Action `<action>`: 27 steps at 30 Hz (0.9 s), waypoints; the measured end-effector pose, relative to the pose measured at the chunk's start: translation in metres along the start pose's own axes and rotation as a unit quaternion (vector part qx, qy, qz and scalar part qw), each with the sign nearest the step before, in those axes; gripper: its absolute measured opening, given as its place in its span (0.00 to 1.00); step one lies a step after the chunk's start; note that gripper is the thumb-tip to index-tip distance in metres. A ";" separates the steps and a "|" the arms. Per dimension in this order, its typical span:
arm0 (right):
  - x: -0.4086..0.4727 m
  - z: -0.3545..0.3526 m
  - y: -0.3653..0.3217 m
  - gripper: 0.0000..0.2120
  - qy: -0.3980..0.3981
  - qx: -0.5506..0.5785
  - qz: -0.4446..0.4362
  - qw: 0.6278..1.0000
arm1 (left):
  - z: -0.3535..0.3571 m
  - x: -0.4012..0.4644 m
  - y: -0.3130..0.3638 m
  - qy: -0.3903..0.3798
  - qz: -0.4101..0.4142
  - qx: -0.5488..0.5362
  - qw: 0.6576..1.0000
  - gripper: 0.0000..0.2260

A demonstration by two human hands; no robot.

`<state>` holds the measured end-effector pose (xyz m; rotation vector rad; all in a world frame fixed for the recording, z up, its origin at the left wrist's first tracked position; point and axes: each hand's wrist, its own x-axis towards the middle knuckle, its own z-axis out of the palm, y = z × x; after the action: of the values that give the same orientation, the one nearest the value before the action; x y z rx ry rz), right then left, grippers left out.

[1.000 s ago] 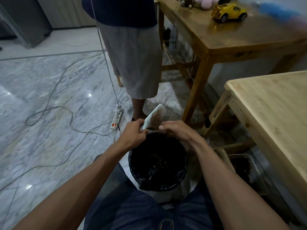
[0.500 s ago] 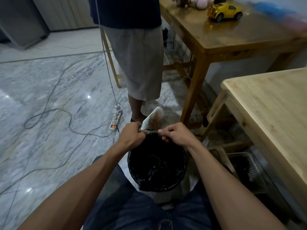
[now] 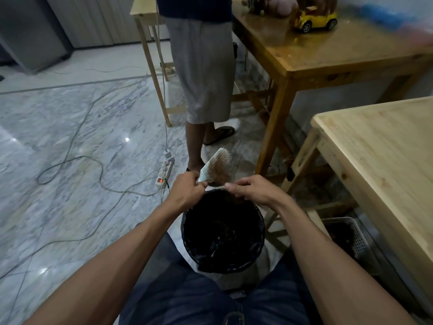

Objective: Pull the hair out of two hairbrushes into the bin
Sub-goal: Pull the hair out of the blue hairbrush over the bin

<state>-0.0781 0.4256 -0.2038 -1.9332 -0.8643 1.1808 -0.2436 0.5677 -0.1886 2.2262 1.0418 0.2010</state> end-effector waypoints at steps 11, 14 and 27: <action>0.004 0.019 -0.007 0.10 0.007 0.036 -0.018 0.999 | -0.002 0.000 -0.009 -0.004 -0.044 -0.073 0.996 0.19; -0.001 0.012 -0.012 0.11 -0.022 0.002 -0.012 1.000 | 0.000 0.000 -0.018 -0.006 -0.068 -0.093 0.993 0.16; -0.001 0.006 -0.019 0.25 -0.001 0.022 0.018 1.000 | 0.000 -0.002 -0.008 0.002 0.000 -0.007 1.000 0.20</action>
<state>-0.0874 0.4356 -0.1896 -1.9195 -0.8002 1.2128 -0.2503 0.5703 -0.1933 2.2133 1.0397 0.2124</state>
